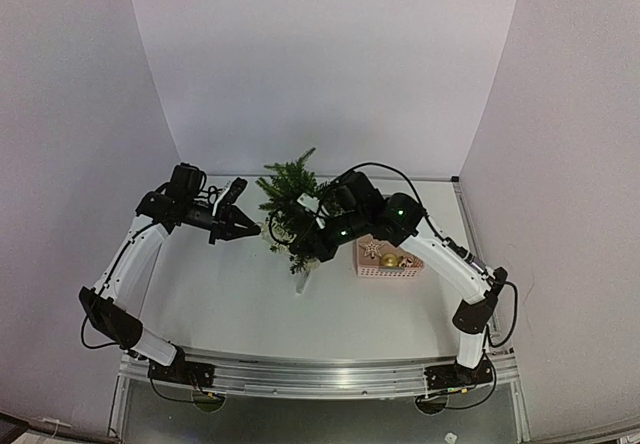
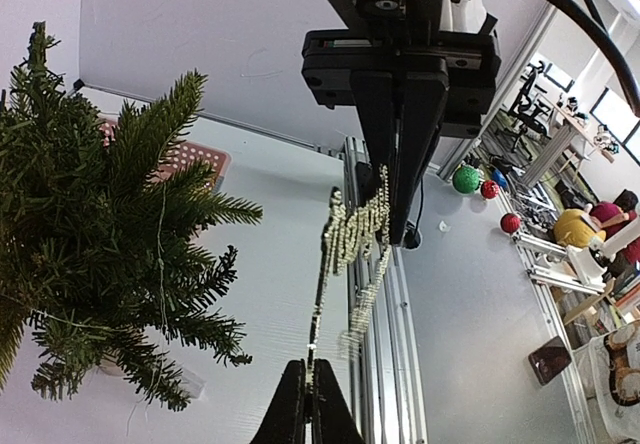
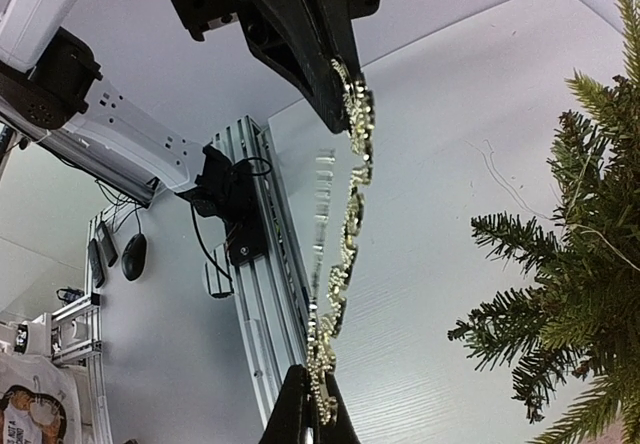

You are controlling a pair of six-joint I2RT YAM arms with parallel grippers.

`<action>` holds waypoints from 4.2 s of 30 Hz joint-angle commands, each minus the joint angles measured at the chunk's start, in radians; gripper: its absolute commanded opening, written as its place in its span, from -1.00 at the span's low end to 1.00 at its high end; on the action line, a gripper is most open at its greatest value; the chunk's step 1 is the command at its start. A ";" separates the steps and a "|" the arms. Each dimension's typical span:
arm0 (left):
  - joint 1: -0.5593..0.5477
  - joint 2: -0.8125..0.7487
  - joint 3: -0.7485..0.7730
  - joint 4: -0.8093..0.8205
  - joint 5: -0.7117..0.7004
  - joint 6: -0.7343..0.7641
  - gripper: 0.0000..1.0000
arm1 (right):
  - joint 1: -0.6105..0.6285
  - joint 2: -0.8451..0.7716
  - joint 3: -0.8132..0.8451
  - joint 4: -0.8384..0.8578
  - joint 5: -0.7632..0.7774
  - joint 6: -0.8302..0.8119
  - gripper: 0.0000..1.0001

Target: Decorate the small christmas tree

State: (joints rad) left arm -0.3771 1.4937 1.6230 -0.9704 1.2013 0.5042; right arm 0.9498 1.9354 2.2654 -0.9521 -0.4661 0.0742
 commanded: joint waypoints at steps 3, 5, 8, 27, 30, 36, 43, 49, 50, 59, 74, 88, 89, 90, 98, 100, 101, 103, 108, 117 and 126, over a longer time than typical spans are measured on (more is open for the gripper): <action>-0.003 -0.017 0.026 0.014 0.003 0.017 -1.00 | 0.002 -0.007 0.028 -0.005 0.005 -0.019 -1.00; -0.003 -0.020 0.023 0.016 0.003 0.016 -1.00 | 0.002 -0.010 0.026 -0.005 0.016 -0.019 -1.00; -0.003 -0.025 0.015 0.020 0.006 0.015 -1.00 | 0.002 -0.021 0.017 -0.003 0.080 -0.020 -0.76; -0.046 -0.096 -0.363 1.082 -0.106 -0.739 -1.00 | -0.054 -0.270 -0.204 0.168 0.237 0.121 0.83; -0.071 -0.083 -0.374 1.081 -0.099 -0.740 -1.00 | -0.068 -0.288 -0.212 0.174 0.232 0.137 0.83; -0.075 -0.061 -0.379 1.115 -0.138 -0.839 -1.00 | -0.090 -0.297 -0.218 0.175 0.241 0.157 0.84; -0.075 -0.035 -0.391 1.217 -0.173 -0.947 -1.00 | -0.129 -0.295 -0.208 0.176 0.276 0.178 0.83; -0.071 -0.011 -0.379 1.226 -0.186 -1.017 -1.00 | -0.178 -0.279 -0.215 0.175 0.275 0.232 0.83; -0.065 -0.008 -0.376 1.220 -0.185 -1.028 -1.00 | -0.178 -0.275 -0.216 0.175 0.274 0.234 0.83; -0.028 -0.023 -0.386 1.114 -0.147 -0.925 -1.00 | -0.178 -0.245 -0.207 0.176 0.255 0.231 0.83; -0.035 -0.002 -0.458 1.125 -0.186 -0.781 -1.00 | -0.178 -0.178 -0.164 0.180 0.205 0.235 0.80; -0.038 0.038 -0.531 1.225 -0.220 -0.762 -1.00 | -0.178 -0.117 -0.129 0.194 0.164 0.250 0.74; -0.038 0.040 -0.533 1.231 -0.224 -0.756 -1.00 | -0.178 -0.117 -0.129 0.196 0.164 0.251 0.74; -0.039 0.042 -0.534 1.232 -0.228 -0.741 -1.00 | -0.178 -0.116 -0.129 0.197 0.162 0.251 0.74; -0.039 0.021 -0.537 1.263 -0.231 -0.664 -1.00 | -0.178 -0.112 -0.131 0.200 0.157 0.252 0.74; -0.039 0.009 -0.540 1.290 -0.229 -0.675 -1.00 | -0.178 -0.110 -0.128 0.201 0.155 0.252 0.75; -0.039 0.003 -0.539 1.298 -0.228 -0.685 -1.00 | -0.178 -0.109 -0.126 0.202 0.154 0.251 0.74; -0.038 -0.014 -0.536 1.307 -0.229 -0.711 -1.00 | -0.178 -0.108 -0.124 0.202 0.153 0.251 0.74; -0.033 -0.038 -0.529 1.337 -0.257 -0.803 -1.00 | -0.178 -0.107 -0.125 0.203 0.150 0.251 0.74; -0.029 -0.010 -0.487 1.306 -0.284 -0.819 -1.00 | -0.178 -0.112 -0.129 0.204 0.148 0.249 0.74; -0.029 0.025 -0.463 1.288 -0.316 -0.827 -1.00 | -0.178 -0.121 -0.142 0.209 0.151 0.254 0.74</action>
State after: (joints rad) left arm -0.4114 1.5030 1.1095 0.3302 0.9258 -0.3149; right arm 0.7692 1.8175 2.1040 -0.7646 -0.3004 0.3202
